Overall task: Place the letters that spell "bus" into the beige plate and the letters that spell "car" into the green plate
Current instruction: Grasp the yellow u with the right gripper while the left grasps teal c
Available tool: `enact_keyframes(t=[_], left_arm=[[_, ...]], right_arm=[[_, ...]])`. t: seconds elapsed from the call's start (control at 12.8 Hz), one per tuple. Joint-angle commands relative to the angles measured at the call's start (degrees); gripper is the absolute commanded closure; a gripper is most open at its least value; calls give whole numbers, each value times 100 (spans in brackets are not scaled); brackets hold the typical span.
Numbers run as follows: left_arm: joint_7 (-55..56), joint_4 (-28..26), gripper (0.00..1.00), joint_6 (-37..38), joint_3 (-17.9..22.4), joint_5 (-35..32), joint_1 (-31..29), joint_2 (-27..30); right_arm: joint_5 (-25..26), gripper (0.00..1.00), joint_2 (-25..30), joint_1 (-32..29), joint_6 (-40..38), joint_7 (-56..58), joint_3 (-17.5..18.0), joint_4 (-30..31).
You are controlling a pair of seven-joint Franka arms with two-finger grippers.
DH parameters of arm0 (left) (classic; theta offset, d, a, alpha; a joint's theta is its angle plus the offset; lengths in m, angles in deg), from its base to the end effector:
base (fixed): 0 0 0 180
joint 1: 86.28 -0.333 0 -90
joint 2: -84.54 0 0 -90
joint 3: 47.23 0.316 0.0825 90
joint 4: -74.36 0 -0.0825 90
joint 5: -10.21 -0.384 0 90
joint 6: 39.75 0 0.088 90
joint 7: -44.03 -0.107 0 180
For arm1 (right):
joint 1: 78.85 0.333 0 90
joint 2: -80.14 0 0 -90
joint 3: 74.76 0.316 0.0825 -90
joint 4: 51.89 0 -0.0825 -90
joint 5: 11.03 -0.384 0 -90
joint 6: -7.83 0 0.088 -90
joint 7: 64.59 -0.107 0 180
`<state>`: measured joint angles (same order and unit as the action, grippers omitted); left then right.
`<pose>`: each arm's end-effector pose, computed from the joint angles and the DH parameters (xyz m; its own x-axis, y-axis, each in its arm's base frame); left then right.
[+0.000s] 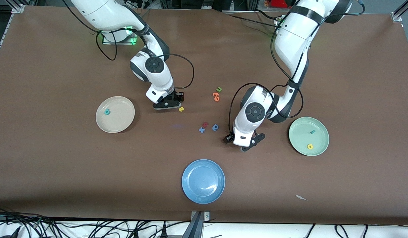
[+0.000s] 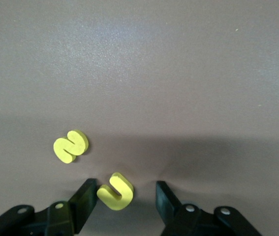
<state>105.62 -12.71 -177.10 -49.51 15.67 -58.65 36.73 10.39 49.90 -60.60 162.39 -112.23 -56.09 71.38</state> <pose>0.6194 -0.3520 0.1689 0.8047 0.5900 -0.0665 0.5937 -0.8007 0.0804 0.4453 0.3540 0.1685 0.9934 0.0992 0.0575 0.1014 -0.9942 -0.0361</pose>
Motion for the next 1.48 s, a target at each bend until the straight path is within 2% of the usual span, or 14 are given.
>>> enact_keyframes(t=[0.0, 0.16, 0.39, 0.55, 0.78, 1.01, 1.25, 1.4], left_arm=[[143, 173, 26, 217, 87, -142, 75, -53], [143, 173, 37, 226, 87, -142, 84, -53], [143, 173, 60, 331, 87, -142, 84, -44], [143, 173, 70, 340, 87, -142, 102, -44], [152, 173, 75, 358, 87, -150, 119, -44], [134, 164, 81, 393, 87, -168, 110, -44], [20, 348, 85, 926, 96, -605, -64, 26], [-679, 647, 85, 1751, 78, -818, -354, 61]], right_arm=[[144, 46, -97, 73, 30, -158, -74, -40], [144, 56, -97, 73, 30, -158, -74, -40], [144, 77, -97, 73, 30, -158, -74, -40], [144, 85, -88, 73, 22, -158, -74, -40], [153, 87, -27, 65, 4, -140, -74, -40], [214, 87, 306, -119, -284, 35, -74, -31], [205, 87, 720, -462, -926, 666, -57, -14], [188, 86, 939, -699, -1164, 1123, -39, 30]])
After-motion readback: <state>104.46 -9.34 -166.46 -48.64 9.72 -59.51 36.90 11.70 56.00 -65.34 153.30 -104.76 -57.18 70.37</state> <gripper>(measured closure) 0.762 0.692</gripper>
